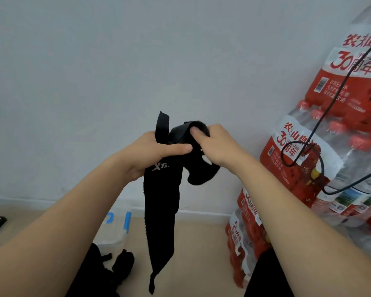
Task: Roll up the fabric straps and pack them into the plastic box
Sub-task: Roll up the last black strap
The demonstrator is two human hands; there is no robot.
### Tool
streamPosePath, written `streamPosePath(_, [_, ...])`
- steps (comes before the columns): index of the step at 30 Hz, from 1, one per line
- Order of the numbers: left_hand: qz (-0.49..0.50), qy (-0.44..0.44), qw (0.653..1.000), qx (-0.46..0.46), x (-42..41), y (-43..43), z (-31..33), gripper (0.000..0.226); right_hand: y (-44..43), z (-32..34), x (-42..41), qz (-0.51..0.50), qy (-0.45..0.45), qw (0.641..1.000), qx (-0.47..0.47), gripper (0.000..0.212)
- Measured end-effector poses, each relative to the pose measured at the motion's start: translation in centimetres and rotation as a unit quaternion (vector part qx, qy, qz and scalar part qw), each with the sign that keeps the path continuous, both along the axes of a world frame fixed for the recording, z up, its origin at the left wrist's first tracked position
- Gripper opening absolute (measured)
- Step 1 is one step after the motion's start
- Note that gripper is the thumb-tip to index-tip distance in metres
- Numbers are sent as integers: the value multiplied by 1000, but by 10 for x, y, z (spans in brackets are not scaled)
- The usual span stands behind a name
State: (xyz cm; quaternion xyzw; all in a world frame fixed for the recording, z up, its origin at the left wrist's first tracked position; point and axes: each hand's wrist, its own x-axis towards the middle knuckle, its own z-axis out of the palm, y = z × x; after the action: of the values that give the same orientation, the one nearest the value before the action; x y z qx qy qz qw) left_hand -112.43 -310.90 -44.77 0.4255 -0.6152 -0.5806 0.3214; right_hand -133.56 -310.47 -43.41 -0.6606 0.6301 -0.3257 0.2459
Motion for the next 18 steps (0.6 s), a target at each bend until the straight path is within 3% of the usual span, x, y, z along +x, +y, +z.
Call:
streamPosePath(3, [-37, 64, 997, 34, 2, -4, 0, 32, -7, -4, 2, 20, -62, 996, -58, 24])
streamPosePath(5, [-14, 87, 995, 36, 4, -9, 0, 24, -10, -5, 1, 39, -46, 995, -78, 26])
streamPosePath(7, [48, 74, 996, 23, 4, -13, -1, 20, -14, -9, -1, 42, 15, 996, -78, 23])
streamPosePath(9, [87, 66, 994, 12, 4, -15, -3, 17, -15, -11, 1, 65, 19, 996, -61, 20])
streamPosePath(12, [78, 37, 996, -20, 8, -15, -4, 19, -17, -12, 6, 127, 15, 991, -34, 31])
streamPosePath(14, [70, 0, 996, -46, 10, -15, -4, 18, -20, -13, 9, 136, 23, 990, -20, 25])
streamPosePath(16, [87, -18, 995, -50, 11, -17, -4, 16, -22, -13, 11, 108, -23, 994, -25, 37])
streamPosePath(18, [117, -32, 992, -41, 12, -20, -6, 15, -26, -10, 11, 40, -128, 990, -37, 38])
